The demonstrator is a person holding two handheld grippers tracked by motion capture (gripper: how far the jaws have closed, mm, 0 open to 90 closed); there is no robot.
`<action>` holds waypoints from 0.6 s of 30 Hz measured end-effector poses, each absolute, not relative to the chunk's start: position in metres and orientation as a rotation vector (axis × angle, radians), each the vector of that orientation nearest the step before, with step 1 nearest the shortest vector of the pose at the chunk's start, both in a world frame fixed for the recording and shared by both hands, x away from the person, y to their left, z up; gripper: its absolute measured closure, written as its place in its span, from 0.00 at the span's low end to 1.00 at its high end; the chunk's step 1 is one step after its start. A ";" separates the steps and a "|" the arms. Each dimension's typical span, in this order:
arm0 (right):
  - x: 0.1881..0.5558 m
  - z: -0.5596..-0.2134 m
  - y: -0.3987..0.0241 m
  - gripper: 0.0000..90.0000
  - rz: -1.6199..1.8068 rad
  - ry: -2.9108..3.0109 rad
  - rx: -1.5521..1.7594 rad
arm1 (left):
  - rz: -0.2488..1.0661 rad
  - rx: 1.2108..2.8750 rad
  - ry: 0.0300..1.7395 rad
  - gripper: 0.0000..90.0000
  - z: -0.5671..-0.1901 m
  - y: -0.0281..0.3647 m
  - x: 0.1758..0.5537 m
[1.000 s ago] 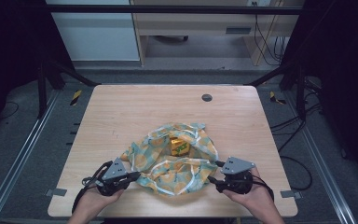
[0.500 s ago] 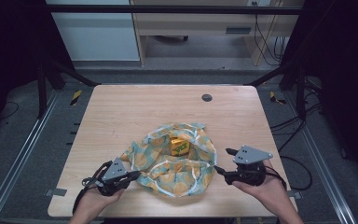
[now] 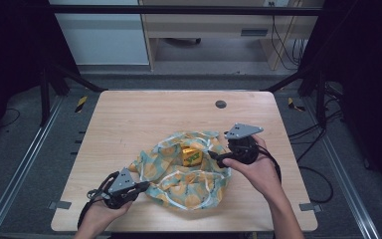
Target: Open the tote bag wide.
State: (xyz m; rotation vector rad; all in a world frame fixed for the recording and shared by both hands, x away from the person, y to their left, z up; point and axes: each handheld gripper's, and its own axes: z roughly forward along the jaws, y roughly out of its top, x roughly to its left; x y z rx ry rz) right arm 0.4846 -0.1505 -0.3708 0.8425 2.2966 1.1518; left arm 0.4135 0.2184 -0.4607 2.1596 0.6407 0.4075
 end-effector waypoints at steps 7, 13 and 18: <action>0.486 -0.395 -0.147 0.29 1.101 2.263 0.900 | 0.411 2.155 0.639 0.98 -0.461 0.218 0.414; 0.487 -0.400 -0.154 0.32 1.089 2.251 0.901 | 0.414 2.152 0.642 0.98 -0.461 0.218 0.415; 0.485 -0.401 -0.149 0.34 1.110 2.278 0.864 | 0.419 2.142 0.652 0.98 -0.461 0.219 0.415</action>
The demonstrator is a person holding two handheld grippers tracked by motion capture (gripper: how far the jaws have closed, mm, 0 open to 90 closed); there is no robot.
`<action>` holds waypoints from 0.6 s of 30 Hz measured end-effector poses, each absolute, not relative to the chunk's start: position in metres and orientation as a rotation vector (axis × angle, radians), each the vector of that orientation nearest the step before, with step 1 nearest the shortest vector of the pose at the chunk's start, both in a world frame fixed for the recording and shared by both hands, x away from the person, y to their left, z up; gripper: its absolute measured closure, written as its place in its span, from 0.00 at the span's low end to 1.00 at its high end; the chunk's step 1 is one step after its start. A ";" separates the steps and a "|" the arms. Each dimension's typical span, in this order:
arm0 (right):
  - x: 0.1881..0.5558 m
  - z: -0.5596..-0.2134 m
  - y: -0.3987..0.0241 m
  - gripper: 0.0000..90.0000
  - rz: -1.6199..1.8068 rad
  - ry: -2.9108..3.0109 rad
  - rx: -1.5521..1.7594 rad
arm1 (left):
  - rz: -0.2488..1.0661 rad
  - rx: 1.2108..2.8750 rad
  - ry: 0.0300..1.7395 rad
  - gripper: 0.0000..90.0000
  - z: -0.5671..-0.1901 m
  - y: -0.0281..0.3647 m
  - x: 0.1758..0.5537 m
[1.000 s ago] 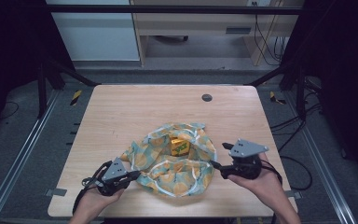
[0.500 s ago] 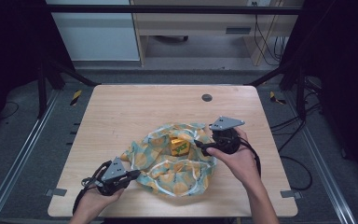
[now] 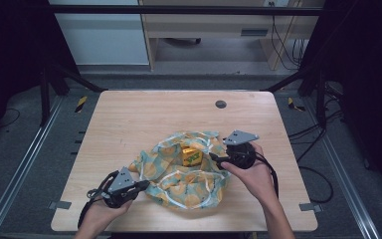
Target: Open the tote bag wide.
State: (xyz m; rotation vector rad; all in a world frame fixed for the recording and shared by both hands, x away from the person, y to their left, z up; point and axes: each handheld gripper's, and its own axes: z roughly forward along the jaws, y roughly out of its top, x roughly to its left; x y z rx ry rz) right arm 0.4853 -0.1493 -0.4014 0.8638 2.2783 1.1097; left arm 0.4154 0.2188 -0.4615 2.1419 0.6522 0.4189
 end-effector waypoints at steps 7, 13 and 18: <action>0.486 -0.406 -0.133 0.27 1.059 2.318 0.812 | 0.422 2.138 0.651 0.98 -0.462 0.218 0.415; 0.486 -0.410 -0.131 0.40 1.031 2.324 0.795 | 0.425 2.135 0.654 0.98 -0.462 0.219 0.415; 0.488 -0.413 -0.130 0.59 0.999 2.330 0.780 | 0.429 2.135 0.652 0.98 -0.462 0.218 0.415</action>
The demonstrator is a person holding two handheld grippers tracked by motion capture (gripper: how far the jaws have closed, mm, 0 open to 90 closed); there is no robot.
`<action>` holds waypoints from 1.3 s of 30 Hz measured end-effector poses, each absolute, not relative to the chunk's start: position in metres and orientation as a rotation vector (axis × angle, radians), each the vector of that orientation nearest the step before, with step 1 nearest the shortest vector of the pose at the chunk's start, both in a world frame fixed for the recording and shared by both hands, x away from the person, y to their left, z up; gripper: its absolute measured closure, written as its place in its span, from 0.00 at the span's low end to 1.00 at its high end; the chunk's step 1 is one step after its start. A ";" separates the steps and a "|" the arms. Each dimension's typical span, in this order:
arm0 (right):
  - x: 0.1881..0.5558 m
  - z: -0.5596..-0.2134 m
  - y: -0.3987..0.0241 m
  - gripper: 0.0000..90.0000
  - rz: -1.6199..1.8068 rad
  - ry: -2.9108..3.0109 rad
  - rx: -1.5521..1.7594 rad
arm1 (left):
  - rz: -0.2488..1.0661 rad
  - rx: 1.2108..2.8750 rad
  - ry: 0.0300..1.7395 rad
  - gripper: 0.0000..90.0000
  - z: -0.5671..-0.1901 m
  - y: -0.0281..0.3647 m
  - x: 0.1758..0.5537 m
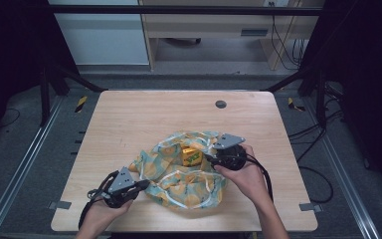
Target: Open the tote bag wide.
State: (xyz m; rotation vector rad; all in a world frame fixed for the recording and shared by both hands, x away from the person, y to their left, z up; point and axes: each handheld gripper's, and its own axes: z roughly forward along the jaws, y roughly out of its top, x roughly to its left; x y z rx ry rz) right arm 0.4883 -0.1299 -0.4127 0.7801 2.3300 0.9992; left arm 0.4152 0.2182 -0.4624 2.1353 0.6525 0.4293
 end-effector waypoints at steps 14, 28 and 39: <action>0.516 -0.404 -0.129 0.98 1.071 2.289 0.857 | 0.452 2.112 0.669 0.98 -0.461 0.215 0.417; 0.553 -0.381 -0.140 1.00 1.142 2.236 0.939 | 0.561 1.964 0.653 0.99 -0.428 0.206 0.430; 0.575 -0.415 -0.157 1.00 1.028 2.274 1.040 | 0.520 2.053 0.688 1.00 -0.456 0.202 0.440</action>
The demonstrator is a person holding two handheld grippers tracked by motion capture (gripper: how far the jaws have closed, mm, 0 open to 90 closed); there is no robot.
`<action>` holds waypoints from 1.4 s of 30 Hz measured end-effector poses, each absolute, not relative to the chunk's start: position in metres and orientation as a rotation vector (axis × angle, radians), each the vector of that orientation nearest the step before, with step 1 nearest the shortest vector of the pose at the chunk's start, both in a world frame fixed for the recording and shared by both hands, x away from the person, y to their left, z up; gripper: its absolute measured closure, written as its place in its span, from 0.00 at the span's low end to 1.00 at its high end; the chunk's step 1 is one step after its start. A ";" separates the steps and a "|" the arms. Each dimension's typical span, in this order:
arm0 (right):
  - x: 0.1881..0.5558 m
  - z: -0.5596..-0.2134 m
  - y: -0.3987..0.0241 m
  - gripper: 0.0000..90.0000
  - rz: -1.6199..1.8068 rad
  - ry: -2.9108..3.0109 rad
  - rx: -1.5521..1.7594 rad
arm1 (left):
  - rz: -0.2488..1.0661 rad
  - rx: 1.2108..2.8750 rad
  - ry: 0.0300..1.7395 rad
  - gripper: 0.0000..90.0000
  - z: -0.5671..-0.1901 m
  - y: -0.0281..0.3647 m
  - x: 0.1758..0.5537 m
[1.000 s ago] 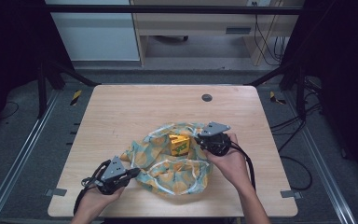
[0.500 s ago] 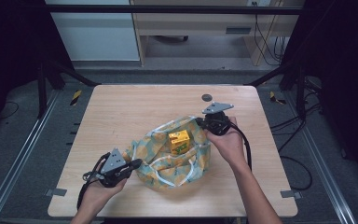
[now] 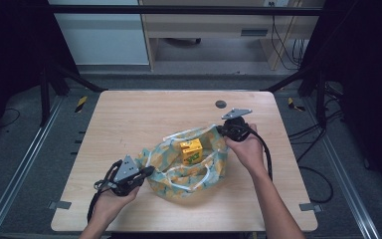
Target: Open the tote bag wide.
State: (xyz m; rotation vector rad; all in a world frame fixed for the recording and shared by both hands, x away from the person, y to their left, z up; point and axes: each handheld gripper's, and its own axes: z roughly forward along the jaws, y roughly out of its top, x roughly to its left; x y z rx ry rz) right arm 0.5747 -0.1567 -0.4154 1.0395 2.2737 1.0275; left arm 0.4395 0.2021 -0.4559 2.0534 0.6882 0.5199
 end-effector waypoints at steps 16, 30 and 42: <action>0.585 -0.453 -0.169 1.00 0.955 2.317 1.108 | 0.468 2.192 0.681 1.00 -0.477 0.193 0.442; 0.587 -0.462 -0.172 1.00 0.943 2.322 1.111 | 0.421 2.278 0.638 1.00 -0.483 0.187 0.434; 0.589 -0.469 -0.166 1.00 0.907 2.334 1.103 | 0.400 2.320 0.613 1.00 -0.486 0.184 0.430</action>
